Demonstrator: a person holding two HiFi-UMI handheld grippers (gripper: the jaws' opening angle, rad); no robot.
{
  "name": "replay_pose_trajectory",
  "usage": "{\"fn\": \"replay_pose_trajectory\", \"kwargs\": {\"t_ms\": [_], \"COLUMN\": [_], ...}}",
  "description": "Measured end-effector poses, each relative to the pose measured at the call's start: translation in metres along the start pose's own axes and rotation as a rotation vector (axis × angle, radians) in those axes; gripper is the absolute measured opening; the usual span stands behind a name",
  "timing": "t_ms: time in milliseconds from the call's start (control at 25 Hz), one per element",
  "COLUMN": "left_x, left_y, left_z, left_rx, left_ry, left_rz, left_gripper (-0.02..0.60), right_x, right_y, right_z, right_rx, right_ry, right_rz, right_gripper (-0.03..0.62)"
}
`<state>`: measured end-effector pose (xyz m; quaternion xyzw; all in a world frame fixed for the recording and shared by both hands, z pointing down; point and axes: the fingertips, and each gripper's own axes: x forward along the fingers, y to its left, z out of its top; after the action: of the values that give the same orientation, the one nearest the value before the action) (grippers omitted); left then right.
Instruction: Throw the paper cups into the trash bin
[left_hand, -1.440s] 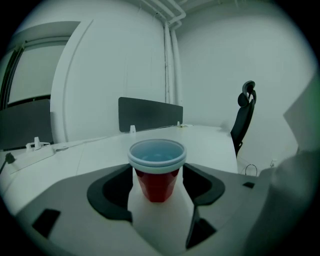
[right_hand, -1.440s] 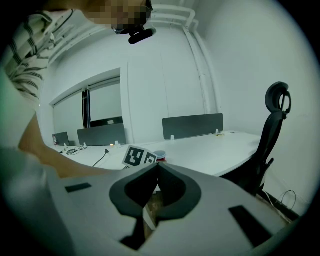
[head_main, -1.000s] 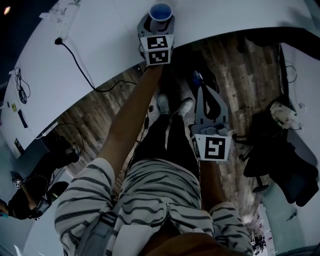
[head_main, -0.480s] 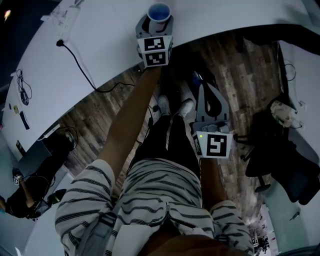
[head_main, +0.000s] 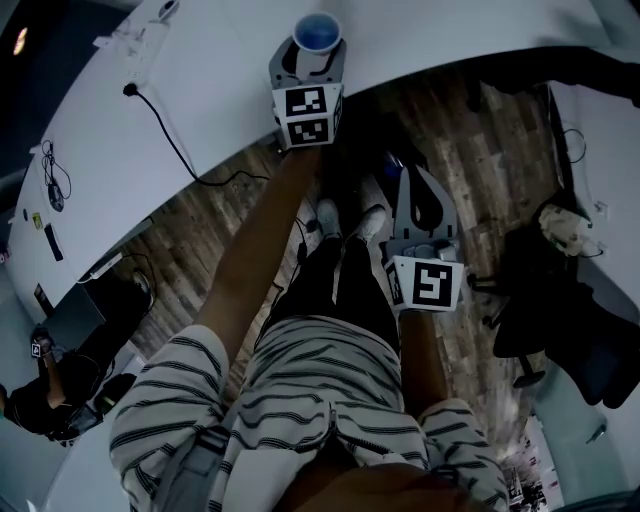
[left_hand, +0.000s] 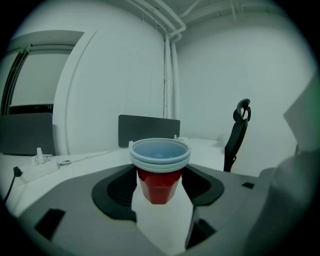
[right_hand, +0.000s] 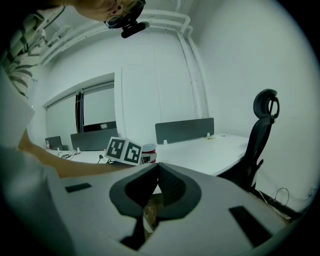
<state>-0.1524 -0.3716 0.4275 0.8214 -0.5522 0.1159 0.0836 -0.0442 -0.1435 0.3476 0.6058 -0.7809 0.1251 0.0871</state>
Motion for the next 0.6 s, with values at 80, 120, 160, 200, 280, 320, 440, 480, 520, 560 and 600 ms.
{"fn": "replay_pose_trajectory", "kwargs": {"t_ms": [80,120,160,200,280,320,440,480,520,560,600], "left_x": [-0.009,-0.013,-0.018,-0.022,-0.032,-0.036,-0.052,-0.058,-0.064,-0.069,-0.073], "left_y": [-0.006,-0.009,-0.011,-0.012,-0.015,-0.017,-0.024,-0.026,-0.028,-0.031,-0.035], "left_z": [0.01,0.017,0.023,0.029,0.039,0.043,0.056,0.06,0.064,0.068,0.072], "left_rx": [0.0,-0.001,-0.002,-0.005,-0.014,-0.018,-0.012,-0.004,0.003,0.005,0.003], "left_ry": [-0.013,-0.021,-0.031,-0.04,-0.054,-0.059,-0.069,-0.073,-0.078,-0.083,-0.087], "left_rz": [-0.015,-0.02,-0.022,-0.023,-0.023,-0.025,-0.042,-0.046,-0.049,-0.052,-0.057], "left_gripper": [0.299,0.299,0.299,0.299,0.299,0.299,0.299,0.299,0.299,0.299,0.299], "right_x": [-0.005,-0.007,-0.01,-0.013,-0.019,-0.023,-0.032,-0.035,-0.038,-0.041,-0.044], "right_y": [0.0,0.0,0.001,0.001,0.0,-0.001,0.0,0.002,0.004,0.005,0.005], "right_z": [0.005,0.008,0.011,0.014,0.021,0.023,0.029,0.031,0.034,0.036,0.039], "right_rx": [-0.005,-0.009,-0.012,-0.014,-0.016,-0.017,-0.023,-0.026,-0.03,-0.033,-0.034], "right_ry": [-0.006,-0.009,-0.014,-0.019,-0.03,-0.035,-0.042,-0.044,-0.048,-0.054,-0.06], "right_rz": [-0.002,-0.003,-0.005,-0.007,-0.015,-0.019,-0.026,-0.028,-0.028,-0.028,-0.03], "right_gripper": [0.009,0.009,0.009,0.009,0.009,0.009,0.009,0.009,0.009,0.009,0.009]}}
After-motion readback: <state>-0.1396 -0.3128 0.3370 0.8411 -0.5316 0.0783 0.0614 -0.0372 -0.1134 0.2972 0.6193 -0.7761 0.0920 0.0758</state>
